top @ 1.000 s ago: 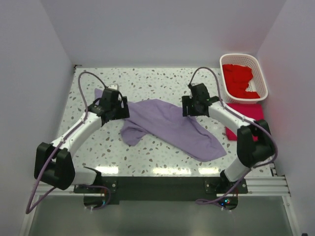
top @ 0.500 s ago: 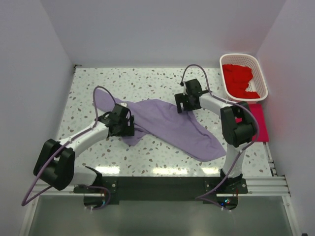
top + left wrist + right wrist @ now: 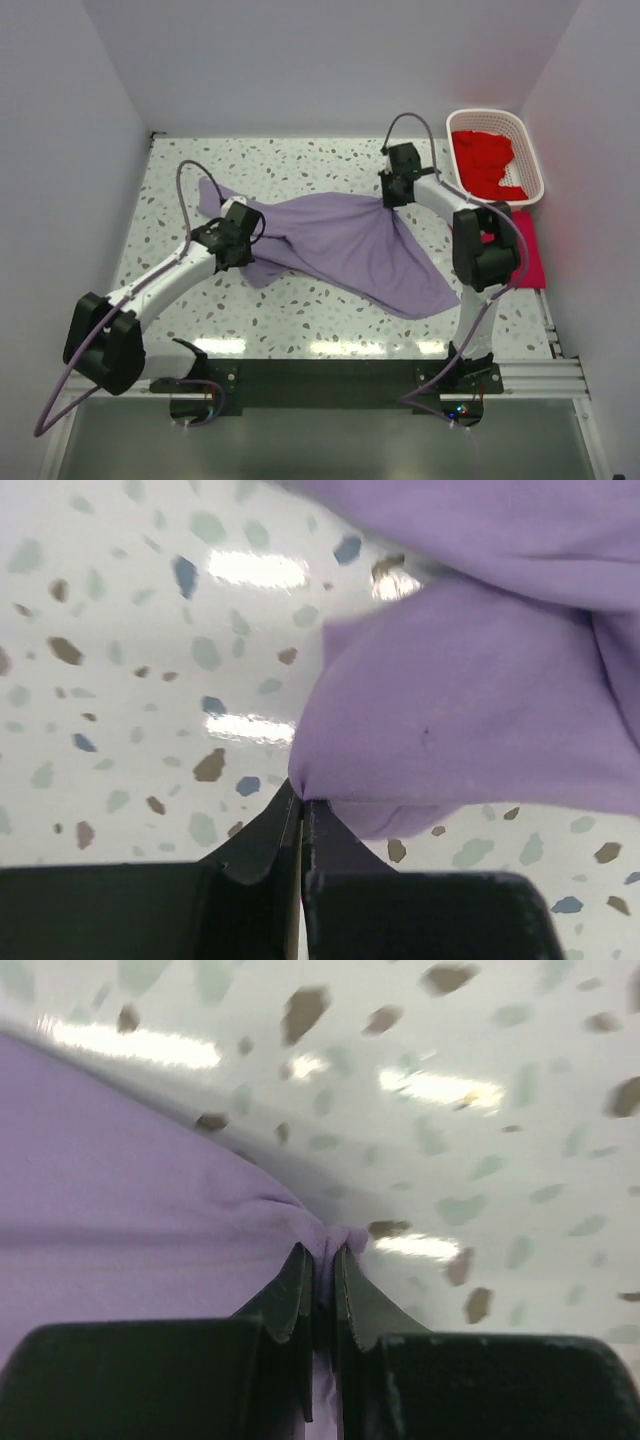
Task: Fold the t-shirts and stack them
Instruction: Flatten the tshirt out
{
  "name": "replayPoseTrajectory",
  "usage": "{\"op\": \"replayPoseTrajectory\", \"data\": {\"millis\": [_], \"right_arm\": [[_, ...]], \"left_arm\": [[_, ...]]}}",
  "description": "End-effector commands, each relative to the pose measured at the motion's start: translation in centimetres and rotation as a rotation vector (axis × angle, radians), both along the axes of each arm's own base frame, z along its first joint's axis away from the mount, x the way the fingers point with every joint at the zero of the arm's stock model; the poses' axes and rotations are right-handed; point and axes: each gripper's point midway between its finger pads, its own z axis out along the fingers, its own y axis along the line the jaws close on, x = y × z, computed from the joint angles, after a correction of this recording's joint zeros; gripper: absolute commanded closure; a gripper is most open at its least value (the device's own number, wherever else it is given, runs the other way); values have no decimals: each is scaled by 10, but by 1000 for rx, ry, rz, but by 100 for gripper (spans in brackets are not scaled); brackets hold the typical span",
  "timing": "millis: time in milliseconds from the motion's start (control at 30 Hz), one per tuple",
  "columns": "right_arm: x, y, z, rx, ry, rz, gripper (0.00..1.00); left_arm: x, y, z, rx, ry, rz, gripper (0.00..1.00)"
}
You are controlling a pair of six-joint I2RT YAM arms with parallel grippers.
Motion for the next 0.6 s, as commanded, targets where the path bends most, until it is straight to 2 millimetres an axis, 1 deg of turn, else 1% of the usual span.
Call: {"op": "replayPoseTrajectory", "data": {"millis": [0, 33, 67, 100, 133, 167, 200, 267, 300, 333, 367, 400, 433, 467, 500, 533, 567], "right_arm": [[56, -78, 81, -29, -214, -296, 100], [68, -88, 102, 4, -262, -356, 99], [74, -103, 105, 7, -264, -398, 84], [77, -107, 107, 11, -260, -412, 71], [89, -108, 129, 24, -296, -420, 60], [89, -107, 130, 11, -259, -398, 41], [85, -100, 128, 24, -228, -367, 35], [72, -83, 125, 73, -178, -308, 28], [53, -68, 122, 111, -148, -264, 27], [42, -58, 121, 137, -131, -246, 27], [32, -43, 119, 157, -124, -209, 26], [19, -36, 131, 169, -140, -193, 26], [-4, -27, 107, 176, -69, -172, 26], [-14, -17, 104, 195, -64, -142, 26], [-30, 1, 97, 209, -38, -95, 26], [-54, 7, 83, 220, 12, -84, 26], [-68, 22, 77, 225, 24, -43, 27]], "left_arm": [[14, 32, 75, 82, -209, 117, 100], [16, 33, 86, 78, -233, 118, 100], [13, 35, 89, 85, -237, 113, 100], [11, 36, 96, 75, -257, 112, 100], [9, 37, 95, 72, -255, 105, 100], [6, 36, 92, 66, -253, 89, 100], [4, 36, 89, 64, -253, 81, 100], [2, 33, 82, 51, -243, 54, 99], [1, 31, 77, 46, -235, 45, 99], [0, 28, 73, 36, -226, 31, 98], [1, 20, 70, 5, -219, -1, 98], [-1, 18, 65, -6, -211, -12, 98], [-1, 15, 64, -19, -210, -21, 97], [-3, 12, 62, -37, -206, -31, 96], [-4, 12, 60, -43, -204, -27, 95], [-4, 12, 58, -44, -202, -18, 94], [-6, 14, 56, -42, -195, 4, 94]]}}
